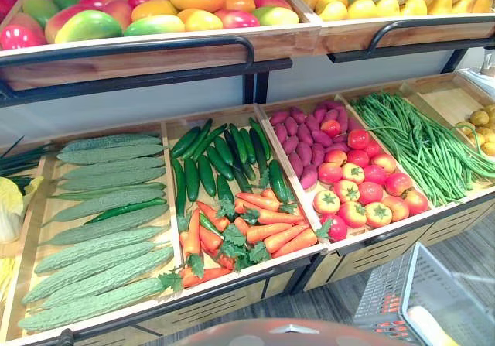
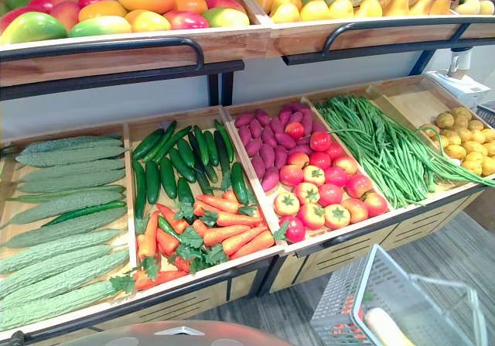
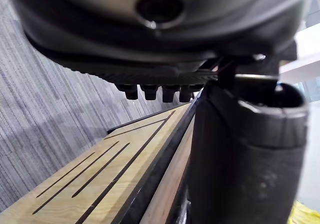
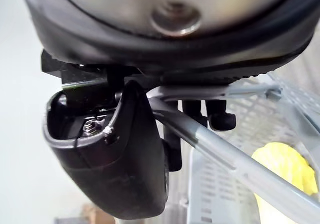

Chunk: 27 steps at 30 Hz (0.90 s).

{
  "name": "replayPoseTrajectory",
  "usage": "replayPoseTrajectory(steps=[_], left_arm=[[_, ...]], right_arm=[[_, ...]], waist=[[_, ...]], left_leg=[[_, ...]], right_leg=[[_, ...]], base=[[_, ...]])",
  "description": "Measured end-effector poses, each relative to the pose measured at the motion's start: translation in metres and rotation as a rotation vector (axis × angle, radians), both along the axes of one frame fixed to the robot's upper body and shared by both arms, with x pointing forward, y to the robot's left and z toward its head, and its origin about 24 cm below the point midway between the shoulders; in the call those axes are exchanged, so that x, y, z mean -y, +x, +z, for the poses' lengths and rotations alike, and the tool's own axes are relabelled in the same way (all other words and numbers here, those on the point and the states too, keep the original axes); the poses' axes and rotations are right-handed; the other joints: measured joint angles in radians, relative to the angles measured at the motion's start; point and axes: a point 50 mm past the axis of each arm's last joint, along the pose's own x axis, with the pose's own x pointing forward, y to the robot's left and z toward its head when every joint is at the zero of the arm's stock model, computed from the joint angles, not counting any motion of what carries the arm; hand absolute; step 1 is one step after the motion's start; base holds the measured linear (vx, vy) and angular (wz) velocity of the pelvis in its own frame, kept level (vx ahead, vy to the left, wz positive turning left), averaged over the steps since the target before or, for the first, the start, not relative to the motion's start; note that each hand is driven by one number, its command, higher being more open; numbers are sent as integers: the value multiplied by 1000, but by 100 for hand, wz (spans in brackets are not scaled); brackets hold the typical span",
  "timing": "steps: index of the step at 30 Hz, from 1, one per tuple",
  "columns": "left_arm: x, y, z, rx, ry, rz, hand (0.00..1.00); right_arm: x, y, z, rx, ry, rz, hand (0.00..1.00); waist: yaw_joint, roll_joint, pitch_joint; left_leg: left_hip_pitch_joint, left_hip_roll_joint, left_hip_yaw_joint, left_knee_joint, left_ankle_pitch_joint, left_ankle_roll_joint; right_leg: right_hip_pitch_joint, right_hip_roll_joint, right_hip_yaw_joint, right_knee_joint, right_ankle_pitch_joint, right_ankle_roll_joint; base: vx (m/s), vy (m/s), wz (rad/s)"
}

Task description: Pick vegetable in the basket

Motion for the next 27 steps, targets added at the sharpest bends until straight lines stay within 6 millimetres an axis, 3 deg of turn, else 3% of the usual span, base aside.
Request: replayPoseTrajectory(steps=[5, 9, 18, 20, 27], left_arm=[[0, -5, -7, 5, -35, 10, 100], [2, -6, -11, 22, -63, 16, 100], [3, -1, -13, 5, -74, -46, 100], [5, 6, -14, 8, -73, -95, 100], [2, 9, -11, -8, -61, -201, 100]], right_arm=[[-38, -4, -39, -8, 230, -61, 0], [-57, 3, -53, -3, 323, -44, 0], [-79, 19, -63, -19, 379, 72, 0], [-86, 21, -65, -23, 381, 105, 0], [-103, 31, -70, -48, 405, 228, 0]], waist=[[-3, 17, -1], [-4, 22, 0], [6, 30, 7], [26, 34, 23], [36, 36, 61]], left_leg=[[36, -4, 2, -57, 28, -3], [46, -10, 5, -69, 33, 0], [75, -6, 23, -99, 43, -5], [86, -5, 33, -105, 45, -6], [111, -1, 41, -123, 51, -10]], right_leg=[[8, 1, 0, 0, -6, -3], [8, -4, 1, -1, -6, -4], [17, 3, 10, -16, -4, -2], [21, 6, 28, -20, -1, -1], [37, 14, 33, -28, 2, -1]], base=[[26, -1, 1], [0, 0, 0], [-14, 0, -4], [-5, 3, -11], [-2, 1, -3]])
